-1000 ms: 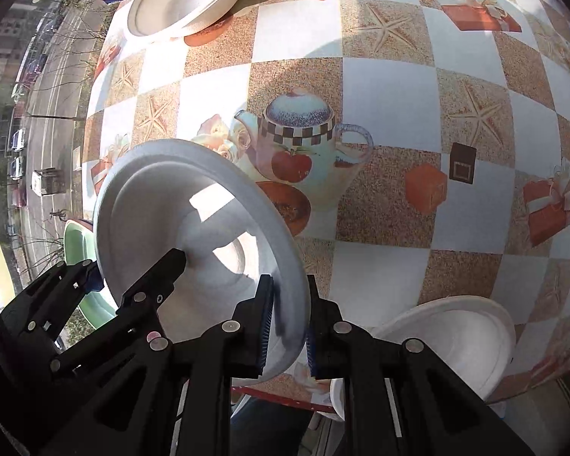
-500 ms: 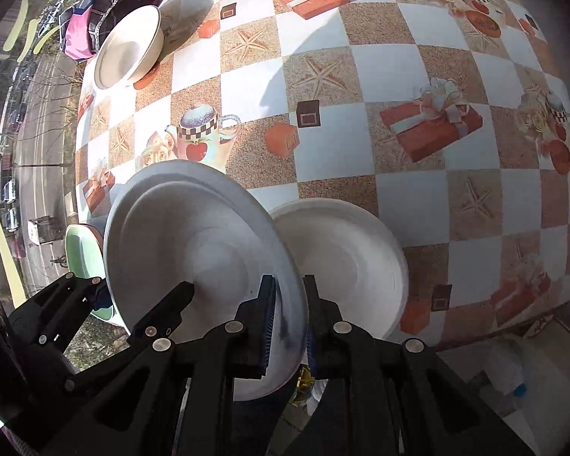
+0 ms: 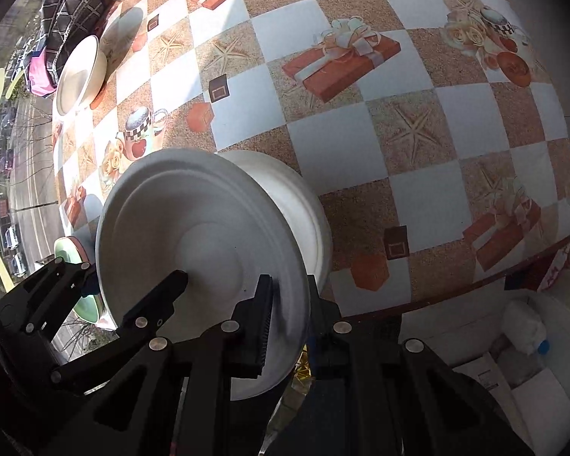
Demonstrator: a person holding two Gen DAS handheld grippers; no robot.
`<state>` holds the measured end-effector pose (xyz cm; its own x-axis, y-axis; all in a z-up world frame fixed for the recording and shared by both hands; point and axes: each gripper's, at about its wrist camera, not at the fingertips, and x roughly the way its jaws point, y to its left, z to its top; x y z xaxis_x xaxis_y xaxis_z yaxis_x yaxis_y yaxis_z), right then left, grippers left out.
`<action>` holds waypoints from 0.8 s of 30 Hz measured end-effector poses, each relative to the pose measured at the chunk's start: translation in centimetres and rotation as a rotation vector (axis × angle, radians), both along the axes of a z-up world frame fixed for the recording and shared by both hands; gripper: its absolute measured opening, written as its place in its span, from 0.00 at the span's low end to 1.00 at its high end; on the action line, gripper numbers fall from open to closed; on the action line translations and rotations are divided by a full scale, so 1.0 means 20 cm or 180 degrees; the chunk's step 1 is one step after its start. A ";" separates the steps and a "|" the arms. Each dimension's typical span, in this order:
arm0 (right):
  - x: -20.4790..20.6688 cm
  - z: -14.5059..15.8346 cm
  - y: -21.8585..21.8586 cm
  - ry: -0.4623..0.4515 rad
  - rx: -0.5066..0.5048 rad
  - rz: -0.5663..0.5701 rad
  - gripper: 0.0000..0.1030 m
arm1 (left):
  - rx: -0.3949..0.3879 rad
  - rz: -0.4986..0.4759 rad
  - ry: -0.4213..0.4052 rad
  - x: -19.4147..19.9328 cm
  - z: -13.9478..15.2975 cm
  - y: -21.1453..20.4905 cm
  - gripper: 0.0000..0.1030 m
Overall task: Organize plates and bowls
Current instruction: 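Carry the second bowl and lower it into the first bowl, open right gripper, then move the right gripper to the white bowl by the phone and grasp its rim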
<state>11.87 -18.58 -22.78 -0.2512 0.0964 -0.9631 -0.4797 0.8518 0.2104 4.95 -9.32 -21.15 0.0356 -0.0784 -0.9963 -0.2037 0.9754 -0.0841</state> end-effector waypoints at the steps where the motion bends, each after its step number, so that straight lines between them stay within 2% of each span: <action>1: 0.00 -0.01 0.00 0.0007 -0.0004 -0.0005 0.16 | -0.0004 0.0002 0.0007 0.00 -0.01 -0.01 0.40; 9: 0.01 -0.04 -0.02 0.0020 -0.0023 0.0005 0.16 | 0.0006 0.0014 0.0058 0.00 -0.03 -0.02 0.41; 12: 0.01 -0.04 -0.02 0.0018 -0.0005 0.0002 0.16 | -0.0012 -0.0006 0.0066 0.01 -0.04 -0.04 0.48; 14: 0.01 -0.05 -0.02 0.0040 0.0020 -0.0008 0.16 | 0.0003 -0.0034 0.0070 0.01 -0.04 -0.05 0.56; 16: 0.01 -0.05 -0.02 0.0033 0.0011 -0.0003 0.16 | 0.0032 -0.0043 0.0061 0.01 -0.04 -0.05 0.69; 19: 0.01 -0.05 -0.04 0.0029 0.0004 -0.0041 0.16 | 0.0017 0.0004 0.0032 0.01 -0.03 -0.03 0.72; 24: 0.07 -0.04 -0.08 -0.0008 -0.0050 -0.0193 0.17 | -0.0087 0.0261 -0.0076 -0.02 0.01 0.07 0.76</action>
